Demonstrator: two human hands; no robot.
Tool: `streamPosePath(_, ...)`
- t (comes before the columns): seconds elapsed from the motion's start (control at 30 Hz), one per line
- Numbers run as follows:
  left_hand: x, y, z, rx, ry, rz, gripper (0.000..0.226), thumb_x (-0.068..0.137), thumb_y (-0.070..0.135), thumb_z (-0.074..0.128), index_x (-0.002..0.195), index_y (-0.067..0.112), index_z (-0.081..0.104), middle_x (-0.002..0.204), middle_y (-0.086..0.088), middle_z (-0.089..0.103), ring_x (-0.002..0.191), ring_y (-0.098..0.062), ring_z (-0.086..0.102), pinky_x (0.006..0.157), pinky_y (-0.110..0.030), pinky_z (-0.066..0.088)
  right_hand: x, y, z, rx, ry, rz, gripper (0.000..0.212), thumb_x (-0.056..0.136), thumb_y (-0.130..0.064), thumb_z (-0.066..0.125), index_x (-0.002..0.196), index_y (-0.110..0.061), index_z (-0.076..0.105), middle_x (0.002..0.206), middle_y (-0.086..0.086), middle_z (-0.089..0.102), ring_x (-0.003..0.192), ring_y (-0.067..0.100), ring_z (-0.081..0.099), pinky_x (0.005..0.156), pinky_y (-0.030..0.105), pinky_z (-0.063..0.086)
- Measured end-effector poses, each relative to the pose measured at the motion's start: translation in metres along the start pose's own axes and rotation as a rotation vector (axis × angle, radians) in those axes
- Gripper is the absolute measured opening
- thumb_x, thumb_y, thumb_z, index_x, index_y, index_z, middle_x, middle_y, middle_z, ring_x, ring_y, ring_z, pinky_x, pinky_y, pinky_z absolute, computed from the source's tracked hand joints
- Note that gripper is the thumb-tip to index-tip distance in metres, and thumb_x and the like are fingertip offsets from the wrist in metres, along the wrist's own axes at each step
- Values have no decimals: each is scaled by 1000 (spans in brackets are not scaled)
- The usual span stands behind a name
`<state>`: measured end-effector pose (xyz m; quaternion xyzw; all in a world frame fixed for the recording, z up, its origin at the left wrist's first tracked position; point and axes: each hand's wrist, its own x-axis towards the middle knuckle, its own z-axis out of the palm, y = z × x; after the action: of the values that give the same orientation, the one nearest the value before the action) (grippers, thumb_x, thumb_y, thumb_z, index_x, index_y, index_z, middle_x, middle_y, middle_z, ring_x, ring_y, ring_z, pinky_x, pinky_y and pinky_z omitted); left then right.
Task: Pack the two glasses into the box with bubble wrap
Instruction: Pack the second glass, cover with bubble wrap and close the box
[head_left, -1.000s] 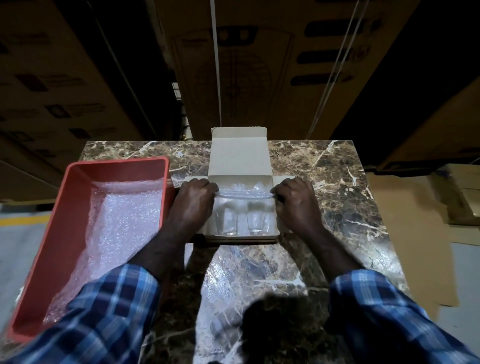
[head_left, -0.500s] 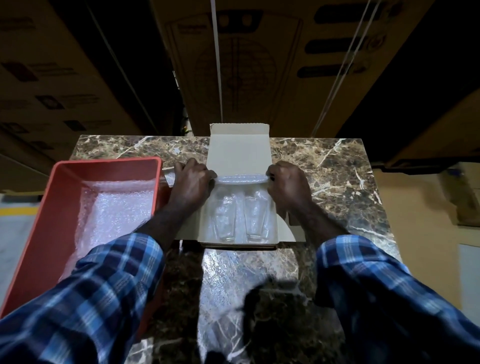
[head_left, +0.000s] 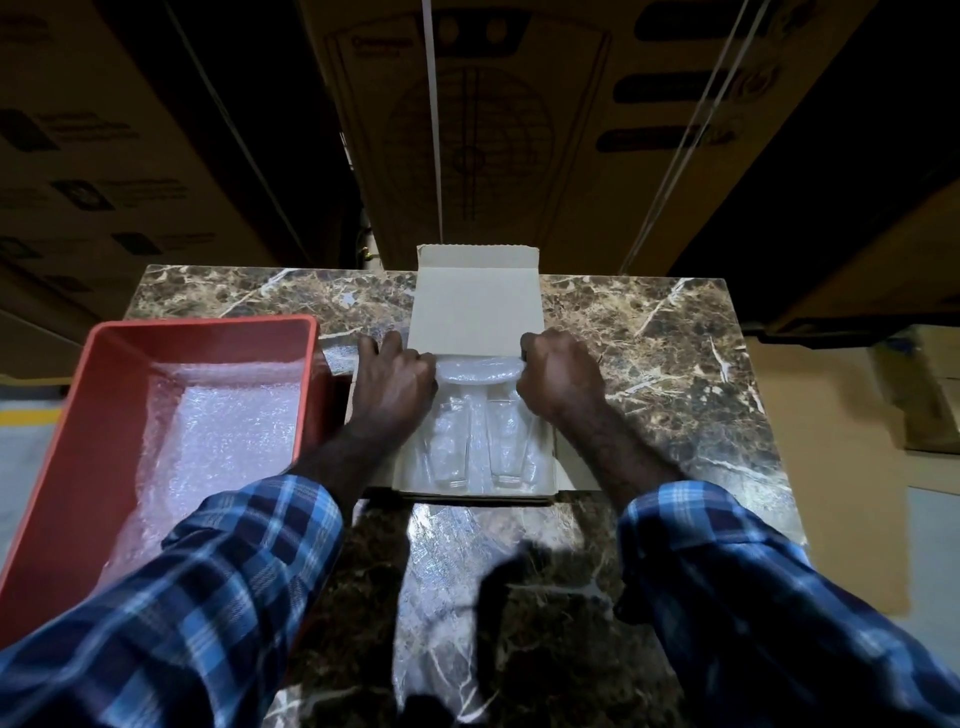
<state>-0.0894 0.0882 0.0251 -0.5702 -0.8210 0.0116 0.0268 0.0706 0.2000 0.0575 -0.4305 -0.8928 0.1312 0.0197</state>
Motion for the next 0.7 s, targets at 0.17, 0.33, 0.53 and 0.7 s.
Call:
streamPosePath(0.17, 3, 5, -2, 31, -72, -57, 19, 96, 27, 57, 100, 13, 69, 88, -5, 73, 113, -27, 51, 94, -45, 26, -4, -8, 1, -52, 41, -6, 16, 90, 5, 50, 101, 0, 60, 80, 8, 48, 70, 24, 46, 63, 31, 34)
streamPosePath(0.33, 8, 7, -1, 60, -110, -61, 19, 95, 23, 54, 103, 19, 70, 85, -5, 71, 104, -26, 56, 96, -45, 29, -11, -11, 11, -147, -47, -78, 24, 94, 3, 48, 116, -3, 55, 100, 12, 63, 80, 23, 47, 72, 32, 32)
streamPosePath(0.53, 12, 8, 2, 128, -119, -60, 14, 91, 20, 59, 100, 22, 71, 81, -3, 69, 93, -24, 58, 95, -43, 31, -4, -7, 6, -235, -81, -87, 22, 98, -3, 52, 116, -6, 63, 88, 10, 56, 77, 21, 43, 72, 32, 34)
streamPosePath(0.7, 9, 6, 3, 118, -77, -34, 18, 90, 26, 63, 105, 20, 71, 91, -4, 73, 111, -29, 55, 94, -45, 27, -9, -6, 3, -193, -47, -71, 18, 102, -12, 48, 111, -6, 62, 85, 6, 45, 78, 21, 43, 71, 32, 34)
